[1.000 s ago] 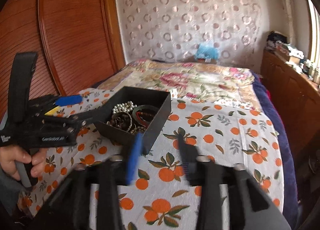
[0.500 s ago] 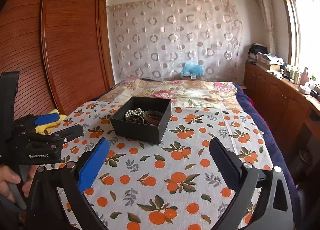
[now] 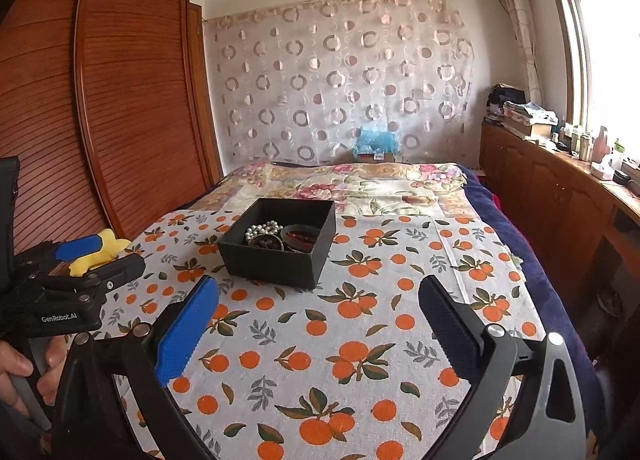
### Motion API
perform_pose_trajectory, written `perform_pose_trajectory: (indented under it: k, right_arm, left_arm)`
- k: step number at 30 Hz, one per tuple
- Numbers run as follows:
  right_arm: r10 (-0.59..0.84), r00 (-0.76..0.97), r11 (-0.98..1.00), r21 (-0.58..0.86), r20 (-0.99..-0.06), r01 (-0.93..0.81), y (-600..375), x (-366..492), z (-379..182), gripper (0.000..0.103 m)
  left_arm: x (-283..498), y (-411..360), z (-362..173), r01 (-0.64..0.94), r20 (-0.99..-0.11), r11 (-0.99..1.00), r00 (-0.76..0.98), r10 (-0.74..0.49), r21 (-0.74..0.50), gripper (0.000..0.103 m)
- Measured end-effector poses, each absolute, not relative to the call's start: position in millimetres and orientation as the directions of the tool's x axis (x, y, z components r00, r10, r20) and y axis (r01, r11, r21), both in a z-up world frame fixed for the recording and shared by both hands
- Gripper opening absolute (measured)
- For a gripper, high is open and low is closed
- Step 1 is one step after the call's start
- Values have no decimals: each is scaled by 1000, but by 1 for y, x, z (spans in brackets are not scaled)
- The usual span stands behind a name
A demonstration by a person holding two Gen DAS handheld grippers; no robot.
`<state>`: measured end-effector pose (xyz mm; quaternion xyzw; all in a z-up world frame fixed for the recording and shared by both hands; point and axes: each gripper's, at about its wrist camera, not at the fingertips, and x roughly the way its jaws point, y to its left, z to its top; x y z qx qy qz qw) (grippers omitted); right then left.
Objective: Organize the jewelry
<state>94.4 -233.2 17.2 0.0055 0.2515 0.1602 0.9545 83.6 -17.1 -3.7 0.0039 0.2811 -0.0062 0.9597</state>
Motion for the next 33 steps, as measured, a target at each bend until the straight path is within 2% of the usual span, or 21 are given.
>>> perform_pose_trajectory:
  k: [33]
  right_arm:
    - [305,827,950,91,-472,-298,-236,94,19,101]
  left_arm:
    - [77,-23,6,17,-522,1000,853,-12,6,95]
